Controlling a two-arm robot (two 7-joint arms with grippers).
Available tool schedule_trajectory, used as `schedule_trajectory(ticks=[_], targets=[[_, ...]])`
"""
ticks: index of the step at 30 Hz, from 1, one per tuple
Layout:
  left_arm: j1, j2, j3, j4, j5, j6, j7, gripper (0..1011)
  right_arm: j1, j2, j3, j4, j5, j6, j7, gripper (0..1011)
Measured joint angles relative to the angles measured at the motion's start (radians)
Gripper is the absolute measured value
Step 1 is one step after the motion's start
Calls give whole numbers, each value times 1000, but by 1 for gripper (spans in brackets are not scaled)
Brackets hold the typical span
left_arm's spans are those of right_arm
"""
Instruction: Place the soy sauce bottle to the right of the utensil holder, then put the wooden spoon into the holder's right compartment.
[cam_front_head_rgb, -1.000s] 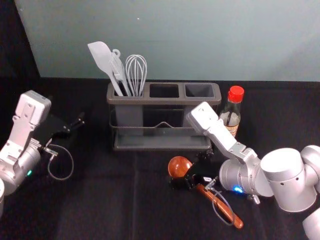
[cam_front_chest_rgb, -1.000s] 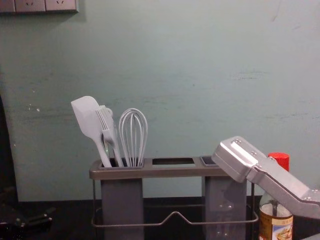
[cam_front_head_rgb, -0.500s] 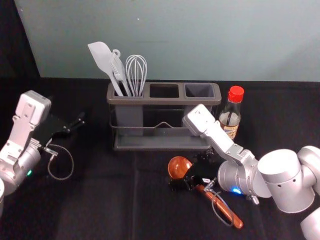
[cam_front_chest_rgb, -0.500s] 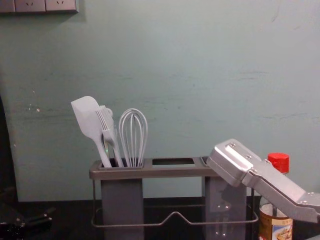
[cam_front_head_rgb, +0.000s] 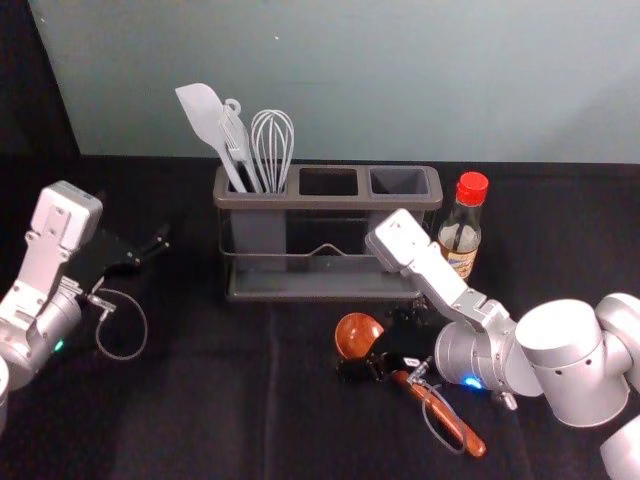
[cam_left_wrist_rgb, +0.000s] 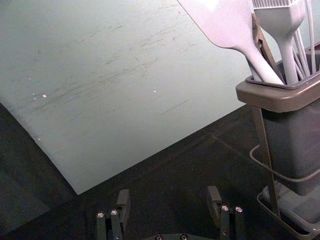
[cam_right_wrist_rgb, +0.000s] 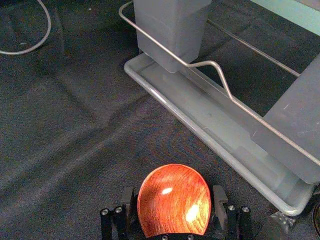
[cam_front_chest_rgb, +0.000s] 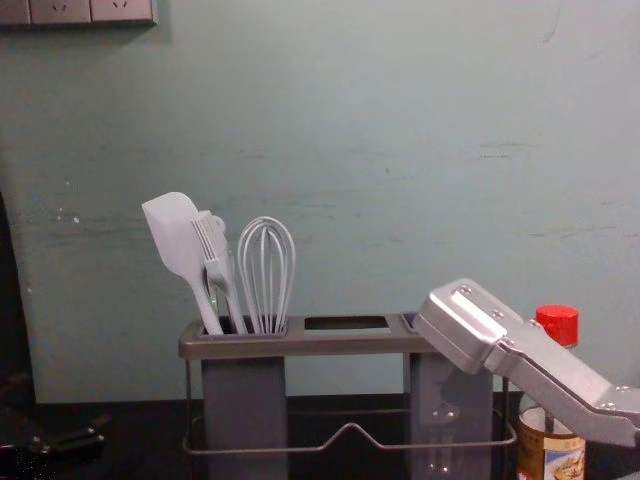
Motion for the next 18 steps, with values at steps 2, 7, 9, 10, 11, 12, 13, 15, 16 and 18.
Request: schedule_trajectory(ticks=[2,7,9,10,11,12,13,15,16,18], targets=[[0,0,0,0,0,0,0,1005,-1,-2,2,2,0,0,1,1000],[0,0,0,0,0,0,0,1005,-3,-2,6,3,3,-4,3,1000],[0,0,0,0,0,0,0,1005,-4,-2,8,4,5,-5,5,1000],[0,0,0,0,0,0,0,1005,-4,-2,9,5,7,-5,6,998],[0,0,0,0,0,0,0,1005,-5,-2,9,5,7,-6,6,993],[0,0,0,0,0,0,0,1005,-5,-3,10,5,8,-6,6,983],[0,0,0,0,0,0,0,1005,-6,-3,11,5,9,-6,6,970],[0,0,0,0,0,0,0,1005,-7,-5,13,5,11,-5,5,927],[0,0,0,0,0,0,0,1005,-8,-5,15,5,13,-4,4,892],[0,0,0,0,0,0,0,1005,-10,-6,19,3,16,-4,3,849]])
